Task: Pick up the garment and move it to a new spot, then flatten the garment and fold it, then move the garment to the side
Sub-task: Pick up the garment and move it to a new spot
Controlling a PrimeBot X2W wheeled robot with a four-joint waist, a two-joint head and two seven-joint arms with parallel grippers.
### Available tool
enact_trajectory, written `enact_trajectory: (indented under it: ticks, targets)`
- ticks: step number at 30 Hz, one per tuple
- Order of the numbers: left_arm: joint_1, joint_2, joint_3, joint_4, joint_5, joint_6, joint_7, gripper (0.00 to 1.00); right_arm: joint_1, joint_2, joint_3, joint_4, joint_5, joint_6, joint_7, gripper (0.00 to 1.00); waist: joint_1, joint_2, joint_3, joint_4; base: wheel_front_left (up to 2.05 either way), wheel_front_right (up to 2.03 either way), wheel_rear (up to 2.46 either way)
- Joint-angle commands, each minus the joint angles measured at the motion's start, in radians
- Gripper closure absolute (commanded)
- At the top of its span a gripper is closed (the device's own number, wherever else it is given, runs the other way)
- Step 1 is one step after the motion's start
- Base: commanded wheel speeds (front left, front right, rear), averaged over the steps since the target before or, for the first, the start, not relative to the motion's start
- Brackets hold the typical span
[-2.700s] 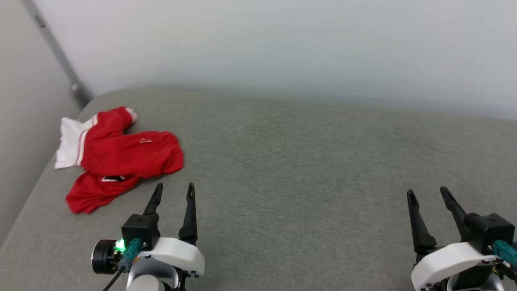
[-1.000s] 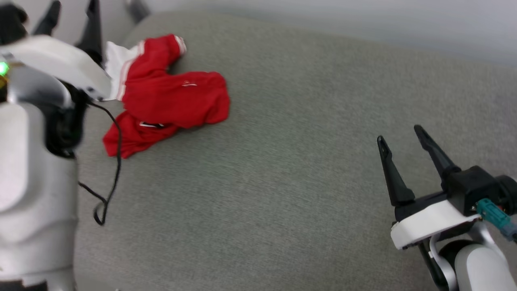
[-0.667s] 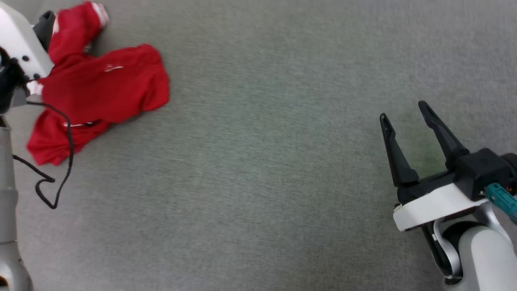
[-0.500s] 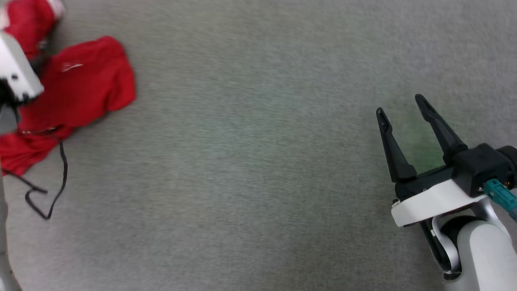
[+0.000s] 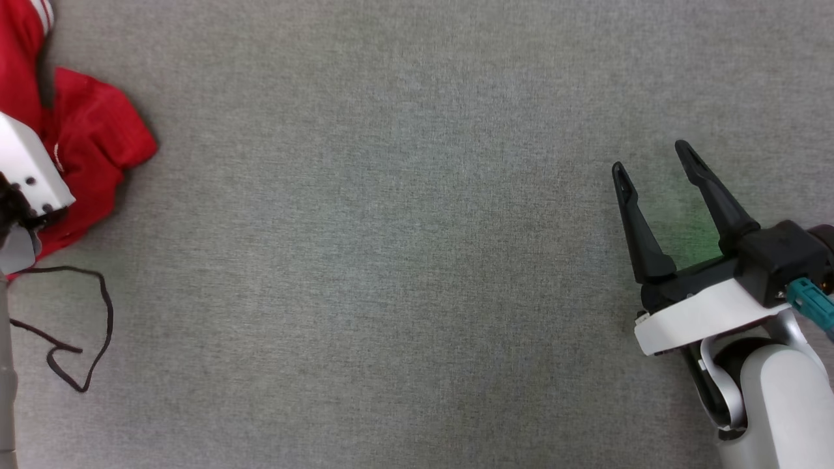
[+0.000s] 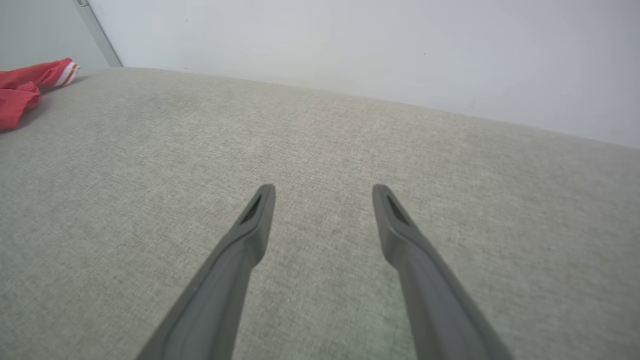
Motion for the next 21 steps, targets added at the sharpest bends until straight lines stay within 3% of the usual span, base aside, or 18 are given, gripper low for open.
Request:
enact_trajectory:
  ticks: [1,10,16,21]
  targets:
    - [0.028,0.007,-0.017,0.012,0.026,0.000,-0.021,1.00,-0.002,0.001,0.000,0.006,0.004,-0.001,-0.003,0.00,-0.0001,0.0000,-0.024,0.006,0.00,0.00,0.00]
    - [-0.038,0.048,-0.056,-0.025,0.164,0.015,-0.304,1.00,0.054,0.029,-0.030,0.041,0.014,-0.001,-0.018,0.00,-0.0001,0.0000,-0.180,0.028,0.00,0.00,0.00]
    - [-0.102,0.044,-0.101,-0.038,0.233,-0.015,-0.541,1.00,0.107,0.061,-0.055,0.061,0.020,-0.001,-0.019,0.00,-0.0001,0.0000,-0.305,0.029,0.00,0.00,0.00]
    - [-0.132,0.024,-0.135,-0.022,0.235,-0.071,-0.681,1.00,0.156,0.078,-0.063,0.072,0.024,-0.001,-0.023,0.00,-0.0001,0.0000,-0.406,-0.004,0.00,0.00,0.00]
